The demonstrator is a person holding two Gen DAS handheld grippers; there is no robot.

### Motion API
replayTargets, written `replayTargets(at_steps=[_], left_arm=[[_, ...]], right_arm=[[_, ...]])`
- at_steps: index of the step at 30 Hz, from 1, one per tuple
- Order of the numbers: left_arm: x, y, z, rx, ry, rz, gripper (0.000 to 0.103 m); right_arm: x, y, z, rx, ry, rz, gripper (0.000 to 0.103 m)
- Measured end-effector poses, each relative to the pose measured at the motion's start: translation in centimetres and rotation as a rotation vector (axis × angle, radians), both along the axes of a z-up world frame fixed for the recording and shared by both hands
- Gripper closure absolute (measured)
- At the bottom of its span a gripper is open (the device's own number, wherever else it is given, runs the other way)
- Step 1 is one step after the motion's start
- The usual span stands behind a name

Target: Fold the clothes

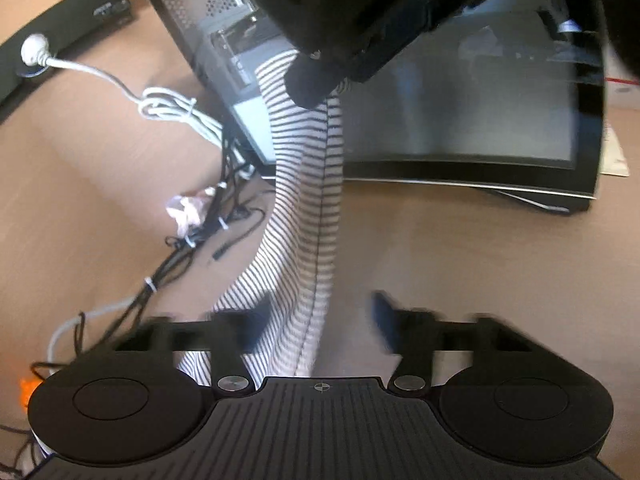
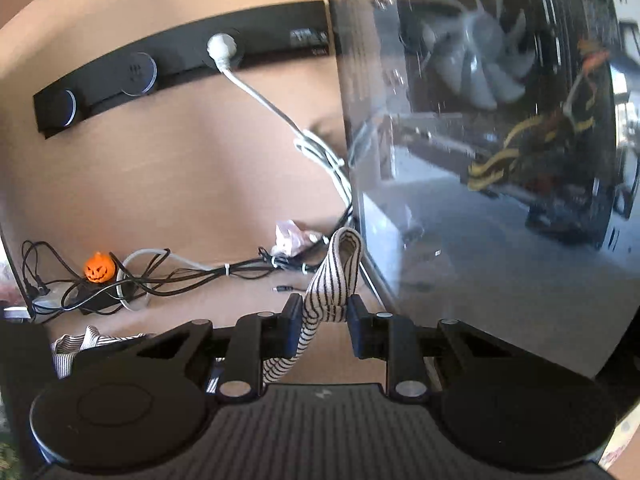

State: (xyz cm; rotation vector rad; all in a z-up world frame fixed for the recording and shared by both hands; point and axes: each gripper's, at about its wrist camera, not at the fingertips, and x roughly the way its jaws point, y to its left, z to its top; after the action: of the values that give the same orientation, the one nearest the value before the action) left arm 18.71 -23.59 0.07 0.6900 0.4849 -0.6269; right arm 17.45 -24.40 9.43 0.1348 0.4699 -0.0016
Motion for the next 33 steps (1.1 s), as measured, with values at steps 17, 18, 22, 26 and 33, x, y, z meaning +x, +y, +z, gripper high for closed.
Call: replayTargets(at_steps=[17,18,22,26,33], left_arm=[[-2.4,24.3,6.0,-0.311,0.057,0.639,0.076],[-2.3,26.1,5.4,-0.322,0.070,0.690,0.077],[-3.3,32.6,3.3,-0.415,0.146,0.869,0.075],[-5.9,37.5,2.2,-0.511,0.195,0.985,0.056],[-9.0,40.3,2.4,-0.710,0.340,0.879,0.027]], right_arm=[[1.9,18.9,4.4,-0.070,-0.148,0.614,0.080],[2.2,20.7,4.2,-0.080,-0.149,0.653,0.080],[2.9,26.8,3.0,-0.109,-0.130,0.806,0.080],[2.8,28.4,2.6,-0.098,-0.116,0.834,0.052],[2.1,25.5,-2.7,-0.271,0.026,0.687,0.034]])
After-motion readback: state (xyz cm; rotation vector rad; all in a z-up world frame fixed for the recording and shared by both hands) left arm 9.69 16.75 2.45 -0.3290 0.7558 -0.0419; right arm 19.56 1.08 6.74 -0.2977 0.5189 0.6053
